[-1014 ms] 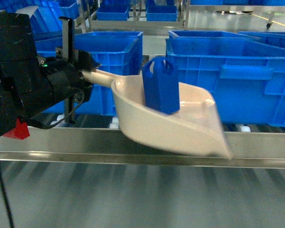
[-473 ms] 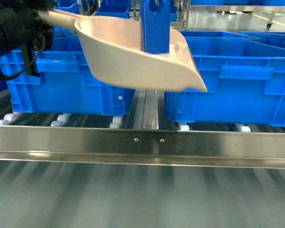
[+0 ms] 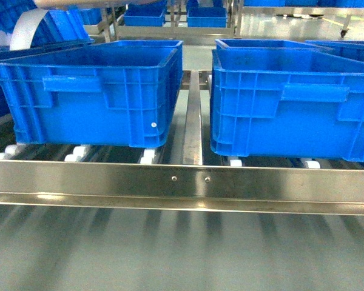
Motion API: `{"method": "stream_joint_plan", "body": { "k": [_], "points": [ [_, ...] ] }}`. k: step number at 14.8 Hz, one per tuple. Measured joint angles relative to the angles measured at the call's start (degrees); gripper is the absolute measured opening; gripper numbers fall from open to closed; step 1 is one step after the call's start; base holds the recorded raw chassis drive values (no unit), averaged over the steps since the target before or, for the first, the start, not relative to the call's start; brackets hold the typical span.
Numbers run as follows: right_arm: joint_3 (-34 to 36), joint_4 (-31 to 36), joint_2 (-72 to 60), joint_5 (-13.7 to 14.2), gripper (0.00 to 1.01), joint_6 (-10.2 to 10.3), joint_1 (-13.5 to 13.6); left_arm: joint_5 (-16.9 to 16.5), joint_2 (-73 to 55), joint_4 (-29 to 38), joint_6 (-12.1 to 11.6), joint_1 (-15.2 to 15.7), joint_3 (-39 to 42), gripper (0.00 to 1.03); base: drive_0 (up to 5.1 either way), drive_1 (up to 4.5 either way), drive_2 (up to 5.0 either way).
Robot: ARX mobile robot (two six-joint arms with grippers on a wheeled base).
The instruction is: Place part in tray to right shelf
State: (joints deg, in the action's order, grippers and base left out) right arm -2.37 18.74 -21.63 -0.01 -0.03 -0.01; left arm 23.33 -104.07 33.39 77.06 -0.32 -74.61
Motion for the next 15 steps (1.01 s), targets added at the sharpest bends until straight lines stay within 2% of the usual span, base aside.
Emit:
{"method": "stream_joint_plan", "body": {
  "k": [1, 2, 3, 4, 7, 10, 12, 13, 14, 15],
  "points": [
    [0.00, 0.00, 0.00, 0.00, 0.98, 0.00, 0.00, 7.32, -0.72, -6.27, -3.32, 0.02, -4.26, 0.12, 0.0, 0.00, 0.0],
    [0.00, 0.02, 0.00, 0.00, 0.98, 0.00, 0.00, 14.45, -2.69, -9.11, -9.53, -0.28, -7.87, 0.12, 0.0, 0.00, 0.0],
    [0.00, -0.02, 0.00, 0.00, 0.98, 0.00, 0.00, 17.44, -4.74, -10.43, -15.89, -0.48, -10.14, 0.12, 0.0, 0.00, 0.0],
    [0.00, 0.00, 0.00, 0.00, 0.98, 0.00, 0.00, 18.45, -6.38, -9.97, -20.83, -0.79, -10.67, 0.12, 0.0, 0.00, 0.0],
    [0.00, 0.04, 0.00, 0.00, 0.98, 0.00, 0.00, 18.01, -6.78, -9.09, -24.61, -1.09, -11.34, 0.12, 0.0, 0.00, 0.0],
    [0.00, 0.02, 0.00, 0.00, 0.98, 0.00, 0.00, 17.57, -6.71, -8.31, -25.05, -0.98, -11.19, 0.12, 0.0, 0.00, 0.0],
    [0.00, 0.02, 0.00, 0.00, 0.98, 0.00, 0.00, 15.56, -5.16, -7.56, -24.41, -0.42, -9.31, 0.12, 0.0, 0.00, 0.0],
    [0.00, 0.02, 0.00, 0.00, 0.98, 0.00, 0.00, 13.09, -3.85, -7.52, -22.77, 0.13, -7.87, 0.12, 0.0, 0.00, 0.0],
    [0.00, 0.02, 0.00, 0.00, 0.98, 0.00, 0.00, 9.66, -2.01, -5.38, -19.26, 0.83, -5.42, 0.12, 0.0, 0.00, 0.0],
    [0.00, 0.00, 0.00, 0.00, 0.98, 0.00, 0.00, 5.70, 0.68, -2.36, -14.08, 1.77, -1.88, 0.12, 0.0, 0.00, 0.0]
  ]
}}
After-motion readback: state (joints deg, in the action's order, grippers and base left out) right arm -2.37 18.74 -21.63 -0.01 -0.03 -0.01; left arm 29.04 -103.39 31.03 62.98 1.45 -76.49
